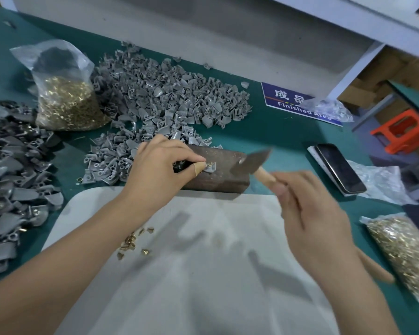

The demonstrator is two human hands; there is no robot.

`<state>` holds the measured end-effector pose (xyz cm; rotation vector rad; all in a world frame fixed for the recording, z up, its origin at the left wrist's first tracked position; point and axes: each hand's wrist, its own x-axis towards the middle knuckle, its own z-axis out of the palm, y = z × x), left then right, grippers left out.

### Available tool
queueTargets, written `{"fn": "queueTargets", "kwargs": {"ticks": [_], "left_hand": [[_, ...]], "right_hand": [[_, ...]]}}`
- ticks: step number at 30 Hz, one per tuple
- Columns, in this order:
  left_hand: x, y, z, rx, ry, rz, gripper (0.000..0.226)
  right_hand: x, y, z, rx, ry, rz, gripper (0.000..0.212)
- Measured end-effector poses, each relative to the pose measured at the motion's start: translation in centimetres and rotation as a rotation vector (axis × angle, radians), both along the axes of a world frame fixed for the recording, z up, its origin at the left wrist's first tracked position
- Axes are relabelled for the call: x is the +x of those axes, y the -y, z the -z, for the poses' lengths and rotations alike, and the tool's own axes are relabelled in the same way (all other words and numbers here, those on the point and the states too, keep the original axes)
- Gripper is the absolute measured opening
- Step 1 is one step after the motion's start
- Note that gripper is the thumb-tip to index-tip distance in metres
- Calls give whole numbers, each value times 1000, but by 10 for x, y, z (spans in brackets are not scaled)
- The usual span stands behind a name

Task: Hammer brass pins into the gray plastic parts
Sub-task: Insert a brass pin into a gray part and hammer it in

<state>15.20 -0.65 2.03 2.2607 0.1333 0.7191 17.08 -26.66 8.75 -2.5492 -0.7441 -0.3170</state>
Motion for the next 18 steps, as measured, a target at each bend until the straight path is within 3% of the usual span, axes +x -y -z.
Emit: {"fn": "queueTargets", "kwargs": {"ticks": [3,5,12,18], "left_hand": [[0,1,-1,-11,-1,-5,14],[-1,1,-1,-14,5,-5,16],[0,-1,-3,60,-2,-18,15],[0,-1,-2,72,3,-19,17]], "right_hand": [[28,-17,-9,270,-320,-21,17],[40,-31,-12,304,-424,-28,13],[43,-47,4,83,-110,38,19],[30,-45,4,138,20,80,35]]}}
